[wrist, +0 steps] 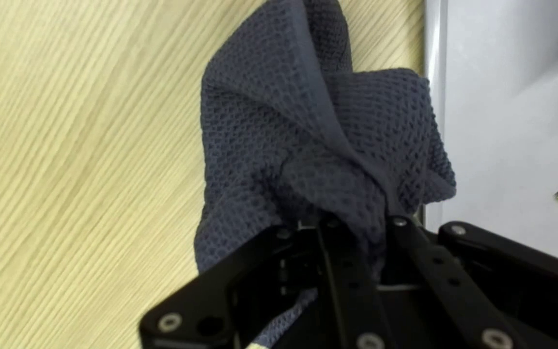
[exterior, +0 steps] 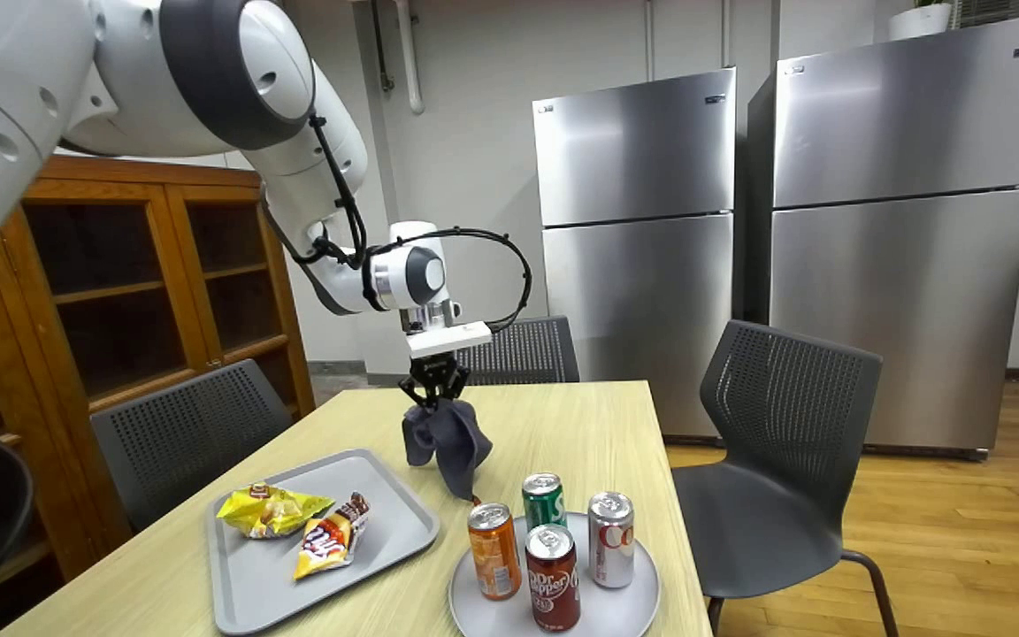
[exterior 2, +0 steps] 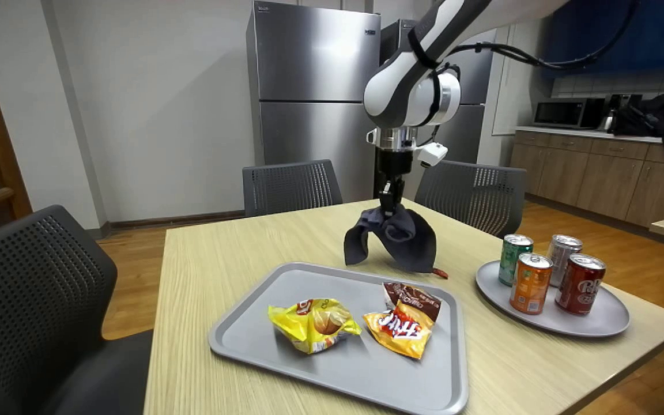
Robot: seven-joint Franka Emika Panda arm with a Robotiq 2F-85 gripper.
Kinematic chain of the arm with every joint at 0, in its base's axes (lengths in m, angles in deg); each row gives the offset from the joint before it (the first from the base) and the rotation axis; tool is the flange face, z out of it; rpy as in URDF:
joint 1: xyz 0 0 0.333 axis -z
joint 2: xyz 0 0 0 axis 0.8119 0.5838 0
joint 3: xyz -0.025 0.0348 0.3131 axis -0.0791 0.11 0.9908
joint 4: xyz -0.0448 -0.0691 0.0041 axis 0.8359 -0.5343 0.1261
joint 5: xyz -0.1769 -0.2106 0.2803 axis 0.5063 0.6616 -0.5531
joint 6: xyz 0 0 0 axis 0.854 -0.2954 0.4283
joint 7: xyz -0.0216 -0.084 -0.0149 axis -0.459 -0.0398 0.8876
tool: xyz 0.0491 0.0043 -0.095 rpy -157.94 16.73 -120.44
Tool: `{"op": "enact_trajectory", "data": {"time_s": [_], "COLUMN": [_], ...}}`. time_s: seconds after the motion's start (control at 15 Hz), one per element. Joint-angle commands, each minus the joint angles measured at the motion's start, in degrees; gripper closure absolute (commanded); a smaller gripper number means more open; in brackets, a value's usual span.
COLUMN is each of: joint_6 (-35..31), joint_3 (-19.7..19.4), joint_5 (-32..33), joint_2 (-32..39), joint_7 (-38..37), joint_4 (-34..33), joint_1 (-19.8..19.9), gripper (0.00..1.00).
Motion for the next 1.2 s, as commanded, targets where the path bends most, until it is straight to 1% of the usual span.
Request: {"op": "enact_trajectory", "data": {"time_s": [0.0, 0.47, 0.73, 0.8, 0.87, 0.93, 1.07, 1.13], "joint_6": [2.45, 3.04, 3.36, 3.46, 3.74, 4.40, 3.97, 3.88], "joint_3": [-0.33, -0.80, -0.85, -0.78, -0.61, -0.95, -0.72, -0.35], "joint_5": [-0.41, -0.09, 0.22, 0.18, 0.11, 0.57, 0.48, 0.16], "joint_2": [5.23, 11.82, 12.37, 12.14, 11.57, 10.80, 9.00, 8.25], "joint_7": [-2.09, -4.16, -4.63, -4.66, -4.47, -4.75, -4.55, -4.14], "joint_4": [-7.13, -14.17, -14.51, -14.25, -13.72, -13.08, -11.13, -10.47], "joint_1": [-0.07, -0.08, -0.09, -0.04, 0.09, -0.22, 0.01, 0.31], "gripper": [0.97, 0.97, 0.97, 0.94, 0.63, 0.62, 0.48, 0.40]}}
